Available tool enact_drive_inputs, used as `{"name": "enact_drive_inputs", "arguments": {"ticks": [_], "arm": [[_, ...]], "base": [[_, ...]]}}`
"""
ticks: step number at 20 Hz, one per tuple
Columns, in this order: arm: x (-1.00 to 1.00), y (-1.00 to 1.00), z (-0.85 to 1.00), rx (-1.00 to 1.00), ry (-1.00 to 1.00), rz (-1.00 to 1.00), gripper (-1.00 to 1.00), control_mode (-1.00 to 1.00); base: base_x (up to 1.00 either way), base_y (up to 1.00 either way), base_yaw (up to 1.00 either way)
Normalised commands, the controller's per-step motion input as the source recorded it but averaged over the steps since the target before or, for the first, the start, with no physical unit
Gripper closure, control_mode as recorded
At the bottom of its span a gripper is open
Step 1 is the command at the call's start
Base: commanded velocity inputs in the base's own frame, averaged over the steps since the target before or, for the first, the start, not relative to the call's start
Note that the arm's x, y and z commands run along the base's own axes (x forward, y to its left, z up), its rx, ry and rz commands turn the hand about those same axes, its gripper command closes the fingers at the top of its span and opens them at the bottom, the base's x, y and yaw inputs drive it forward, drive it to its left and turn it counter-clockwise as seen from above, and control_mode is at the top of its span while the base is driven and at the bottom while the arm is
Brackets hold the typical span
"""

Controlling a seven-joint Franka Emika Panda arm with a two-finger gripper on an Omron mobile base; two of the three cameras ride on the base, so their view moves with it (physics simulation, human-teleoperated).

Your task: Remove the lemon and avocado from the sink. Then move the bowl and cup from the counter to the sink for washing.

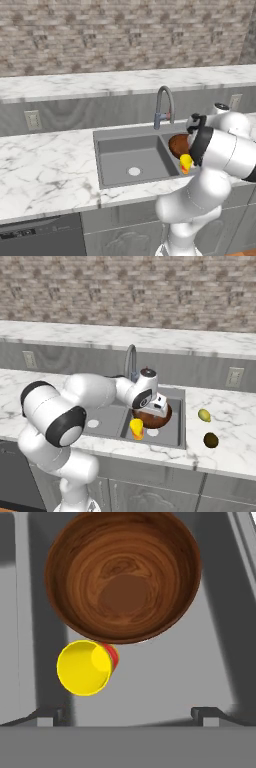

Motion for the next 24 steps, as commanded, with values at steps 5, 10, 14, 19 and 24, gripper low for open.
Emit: {"name": "enact_drive_inputs", "arguments": {"ticks": [5,10,14,19,24], "arm": [[-0.12,0.00,0.17,0.00,0.00,0.00,-1.00,-1.00],[-0.11,0.01,0.17,0.00,-0.02,0.00,-1.00,-1.00],[-0.09,0.04,0.16,0.00,-0.04,0.00,-1.00,-1.00],[-0.08,0.07,0.12,-0.01,-0.05,0.00,-1.00,-1.00],[-0.03,0.11,0.08,-0.03,-0.05,0.00,-1.00,-1.00]], "base": [[0.00,0.00,0.00],[0.00,0.00,0.00],[0.00,0.00,0.00],[0.00,0.00,0.00],[0.00,0.00,0.00]]}}
